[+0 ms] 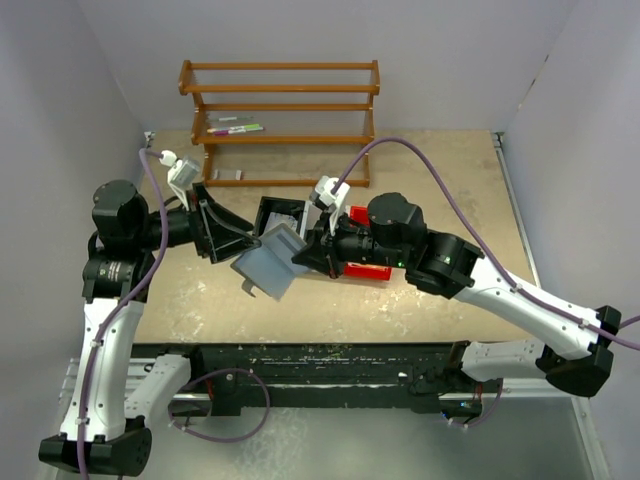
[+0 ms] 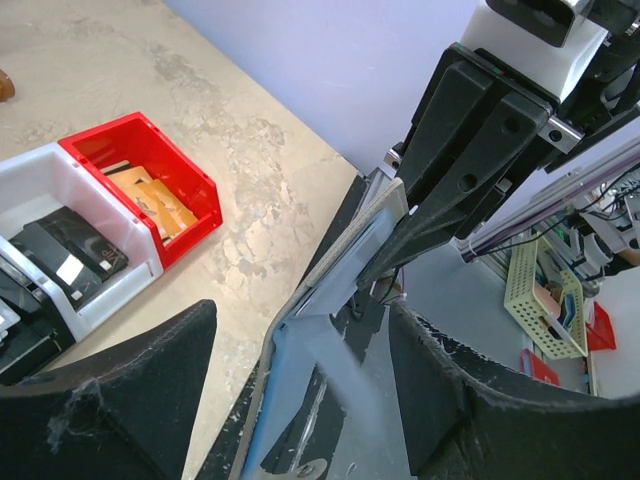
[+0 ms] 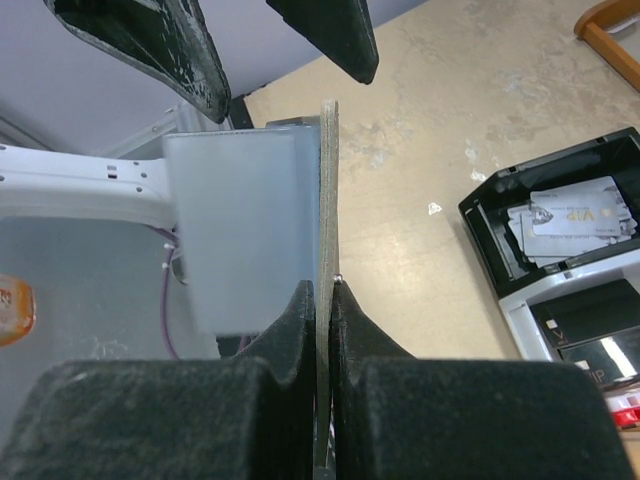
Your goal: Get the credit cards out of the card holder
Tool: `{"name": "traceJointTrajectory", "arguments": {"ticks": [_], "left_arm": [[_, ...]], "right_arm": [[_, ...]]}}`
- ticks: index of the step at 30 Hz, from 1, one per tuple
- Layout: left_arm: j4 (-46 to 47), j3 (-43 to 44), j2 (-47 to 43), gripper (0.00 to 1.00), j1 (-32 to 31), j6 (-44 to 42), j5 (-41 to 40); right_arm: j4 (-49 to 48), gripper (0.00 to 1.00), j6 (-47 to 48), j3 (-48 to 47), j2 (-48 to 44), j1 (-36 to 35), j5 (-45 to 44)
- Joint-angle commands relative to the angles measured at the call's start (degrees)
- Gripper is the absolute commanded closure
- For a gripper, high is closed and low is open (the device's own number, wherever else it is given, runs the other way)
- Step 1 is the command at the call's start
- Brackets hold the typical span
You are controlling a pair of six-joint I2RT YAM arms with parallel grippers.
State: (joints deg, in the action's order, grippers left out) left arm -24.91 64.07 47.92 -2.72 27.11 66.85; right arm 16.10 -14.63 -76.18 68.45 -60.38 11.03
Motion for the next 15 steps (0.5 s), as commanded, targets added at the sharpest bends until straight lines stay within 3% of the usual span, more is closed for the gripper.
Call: {"name": "traceJointTrajectory", "arguments": {"ticks": [1,7,15], "left_arm": [[2.87,1.39,0.37,0.27,-0.09,1.62,0.85],[6.07,-2.26,-0.37,0.31,-0.1,3.36,2.02],[-5.67,-5.91,-2.28,0.51,-0.17,-9.65,1.29]], "right_arm": [[-1.05,1.0,2.16,-3.03,-1.27,-0.01,-1.52],[-1.81,1.0,1.82,-3.59,-0.85,0.0,-0.6],[-12.22,1.0,-3.66,-1.28,-1.25,0.01,3.26]]}}
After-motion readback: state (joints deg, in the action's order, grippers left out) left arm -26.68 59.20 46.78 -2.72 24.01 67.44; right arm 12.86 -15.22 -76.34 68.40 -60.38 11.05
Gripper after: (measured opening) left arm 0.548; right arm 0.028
